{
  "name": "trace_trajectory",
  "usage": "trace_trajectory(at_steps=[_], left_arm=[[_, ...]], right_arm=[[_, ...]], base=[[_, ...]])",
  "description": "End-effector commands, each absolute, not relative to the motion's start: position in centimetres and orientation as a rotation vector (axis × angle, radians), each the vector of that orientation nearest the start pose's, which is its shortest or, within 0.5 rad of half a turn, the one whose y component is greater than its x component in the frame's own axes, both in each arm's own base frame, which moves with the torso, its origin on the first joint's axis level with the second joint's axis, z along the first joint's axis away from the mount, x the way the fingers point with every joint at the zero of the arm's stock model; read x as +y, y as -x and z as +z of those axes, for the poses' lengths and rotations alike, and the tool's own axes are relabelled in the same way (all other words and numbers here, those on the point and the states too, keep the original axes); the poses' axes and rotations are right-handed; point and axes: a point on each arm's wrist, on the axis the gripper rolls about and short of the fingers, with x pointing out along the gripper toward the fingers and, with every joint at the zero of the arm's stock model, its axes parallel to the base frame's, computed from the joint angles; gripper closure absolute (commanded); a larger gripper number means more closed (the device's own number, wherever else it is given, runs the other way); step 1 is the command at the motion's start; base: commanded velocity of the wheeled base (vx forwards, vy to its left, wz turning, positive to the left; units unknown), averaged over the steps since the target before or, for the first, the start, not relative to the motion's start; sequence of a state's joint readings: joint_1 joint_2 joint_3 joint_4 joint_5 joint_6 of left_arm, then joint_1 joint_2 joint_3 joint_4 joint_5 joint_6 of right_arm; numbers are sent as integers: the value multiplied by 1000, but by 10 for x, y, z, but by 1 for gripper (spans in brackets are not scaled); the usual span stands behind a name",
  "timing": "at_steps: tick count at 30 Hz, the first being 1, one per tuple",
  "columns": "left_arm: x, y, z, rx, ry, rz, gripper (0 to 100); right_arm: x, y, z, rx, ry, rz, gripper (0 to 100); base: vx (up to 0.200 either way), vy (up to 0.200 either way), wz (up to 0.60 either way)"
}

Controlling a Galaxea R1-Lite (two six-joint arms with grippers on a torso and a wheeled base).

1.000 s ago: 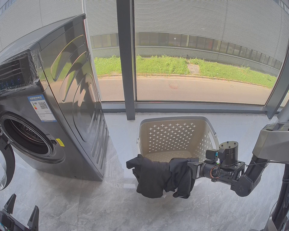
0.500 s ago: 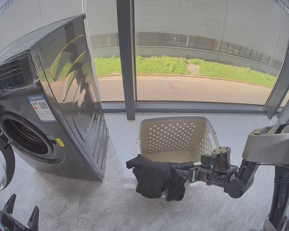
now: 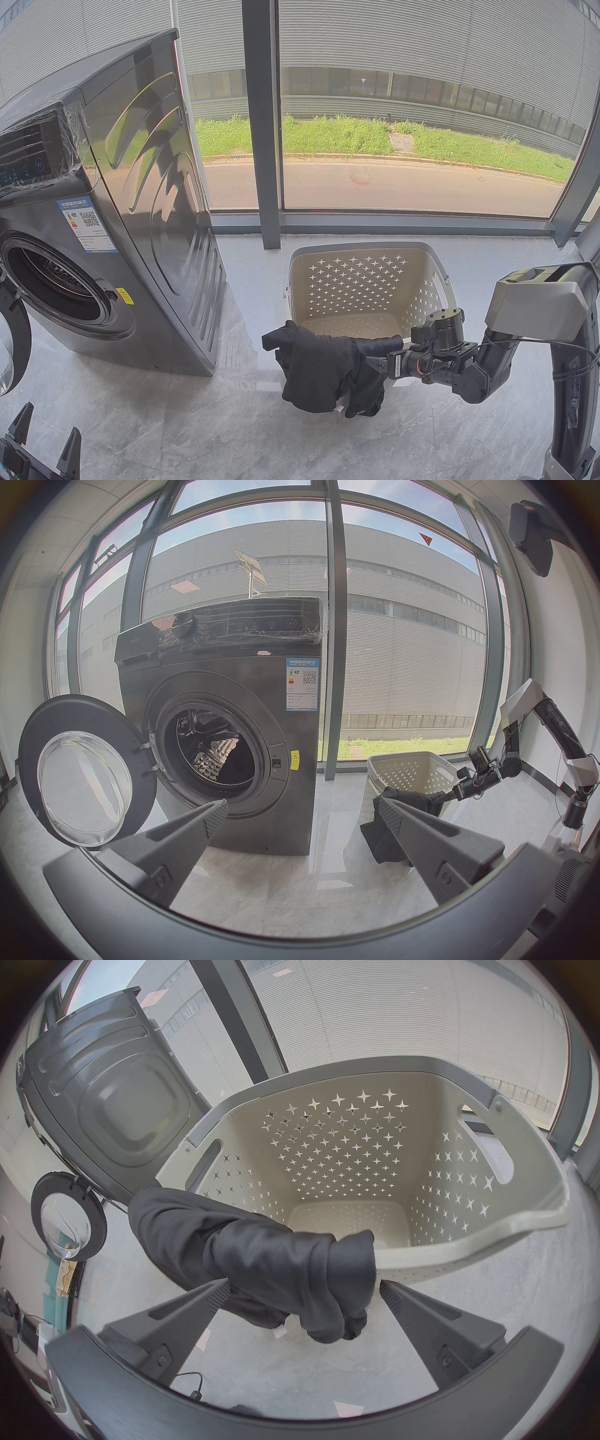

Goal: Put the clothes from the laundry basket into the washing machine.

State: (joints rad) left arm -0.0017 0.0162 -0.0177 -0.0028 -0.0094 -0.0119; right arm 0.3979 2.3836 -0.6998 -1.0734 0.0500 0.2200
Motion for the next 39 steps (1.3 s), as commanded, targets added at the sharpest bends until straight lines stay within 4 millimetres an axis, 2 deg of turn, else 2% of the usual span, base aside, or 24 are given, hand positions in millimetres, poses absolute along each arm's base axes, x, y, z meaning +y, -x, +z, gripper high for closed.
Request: trace_trajectory(at_steps=[1, 11, 12, 19, 24, 27, 30, 32, 33, 38, 39], left_arm=[[0, 23, 77, -6, 12, -11, 0], [0, 23, 77, -6, 14, -11, 0], [0, 23, 77, -6, 14, -11, 0], [0, 23, 77, -6, 15, -11, 0], [0, 23, 77, -6, 15, -11, 0], [0, 23, 77, -6, 15, -11, 0], [0, 23, 77, -6, 15, -11, 0], [0, 23, 77, -6, 15, -11, 0], [0, 23, 77, -6, 15, -11, 0], [0, 23, 77, -6, 15, -9, 0], [0, 23, 77, -6, 17, -9, 0]], right_arm=[[142, -339, -44, 649, -106, 362, 0], [148, -350, -47, 614, -112, 370, 0], [148, -350, -48, 616, -110, 370, 100], [148, -347, -48, 622, -110, 373, 100], [148, -341, -41, 619, -109, 381, 100], [147, -336, -26, 591, -117, 390, 100], [148, -323, 2, 530, -126, 416, 100], [148, -316, 14, 502, -130, 429, 100], [148, -305, 29, 468, -133, 445, 100], [147, -275, 60, 394, -138, 485, 100], [145, -264, 71, 355, -143, 491, 100]], base=[[0, 0, 0], [0, 0, 0], [0, 0, 0], [0, 0, 0], [0, 0, 0], [0, 0, 0], [0, 0, 0], [0, 0, 0], [0, 0, 0], [0, 0, 0], [0, 0, 0]])
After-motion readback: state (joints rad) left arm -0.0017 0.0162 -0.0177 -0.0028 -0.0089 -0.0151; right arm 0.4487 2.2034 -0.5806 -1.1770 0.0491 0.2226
